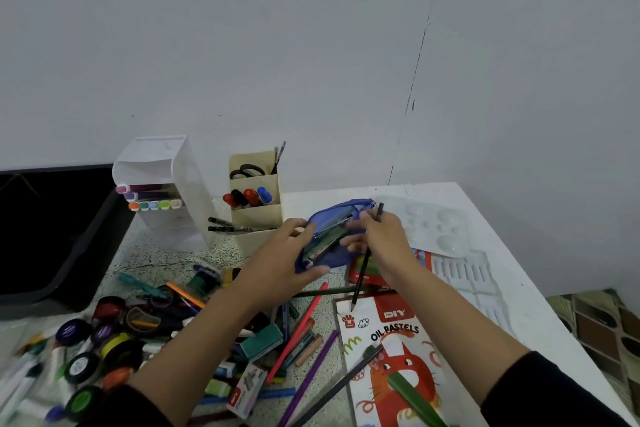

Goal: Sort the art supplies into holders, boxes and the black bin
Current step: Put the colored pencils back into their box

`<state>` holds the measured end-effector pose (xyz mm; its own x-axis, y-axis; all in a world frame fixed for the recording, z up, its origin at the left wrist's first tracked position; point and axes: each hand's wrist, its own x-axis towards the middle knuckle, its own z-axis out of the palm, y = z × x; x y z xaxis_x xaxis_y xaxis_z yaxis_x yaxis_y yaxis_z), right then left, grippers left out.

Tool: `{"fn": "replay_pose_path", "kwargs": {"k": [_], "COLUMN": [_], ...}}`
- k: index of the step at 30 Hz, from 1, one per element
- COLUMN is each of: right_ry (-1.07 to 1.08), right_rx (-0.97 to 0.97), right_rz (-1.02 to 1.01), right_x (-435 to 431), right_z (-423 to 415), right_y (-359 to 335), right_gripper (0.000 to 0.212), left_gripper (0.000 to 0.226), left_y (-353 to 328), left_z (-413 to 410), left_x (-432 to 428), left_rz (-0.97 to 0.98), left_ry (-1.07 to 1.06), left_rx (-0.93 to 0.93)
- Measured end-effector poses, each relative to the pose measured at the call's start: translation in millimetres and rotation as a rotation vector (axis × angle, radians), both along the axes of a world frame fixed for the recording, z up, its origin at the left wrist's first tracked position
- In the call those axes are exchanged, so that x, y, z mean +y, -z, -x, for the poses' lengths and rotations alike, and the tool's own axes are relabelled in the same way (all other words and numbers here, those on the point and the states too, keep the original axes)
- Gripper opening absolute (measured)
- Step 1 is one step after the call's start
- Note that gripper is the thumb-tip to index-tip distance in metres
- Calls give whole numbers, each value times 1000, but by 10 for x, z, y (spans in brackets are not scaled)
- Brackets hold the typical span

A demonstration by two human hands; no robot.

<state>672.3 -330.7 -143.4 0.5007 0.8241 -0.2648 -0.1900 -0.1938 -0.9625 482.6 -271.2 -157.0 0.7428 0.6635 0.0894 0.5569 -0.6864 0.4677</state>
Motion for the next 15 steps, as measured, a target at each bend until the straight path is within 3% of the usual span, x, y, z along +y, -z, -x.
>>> {"fn": "replay_pose_path", "kwargs": {"k": [2, 7, 10, 12, 15], "right_ry": [28, -14, -41, -41, -74], "right_rx": [111, 303, 451, 467, 359], "right_rz": [-46, -60, -102, -123, -125], "right_x": [-73, -273, -359, -385, -408], "right_z": [-77, -146, -150, -146, -163], "right_y": [-11, -53, -122, -140, -98], "right_gripper": [18, 21, 18, 15, 18], "left_gripper": [86, 30, 22, 20, 24], "left_y": [17, 64, 86, 78, 35], "left_z": [3, -94, -171, -215, -260], "left_x": [27, 61, 59, 48, 43], "left_rz": [11, -66, -51, -21, -58], "left_ry": [17, -89, -168, -209, -179], "left_rx": [16, -251, -483, -580, -545]}}
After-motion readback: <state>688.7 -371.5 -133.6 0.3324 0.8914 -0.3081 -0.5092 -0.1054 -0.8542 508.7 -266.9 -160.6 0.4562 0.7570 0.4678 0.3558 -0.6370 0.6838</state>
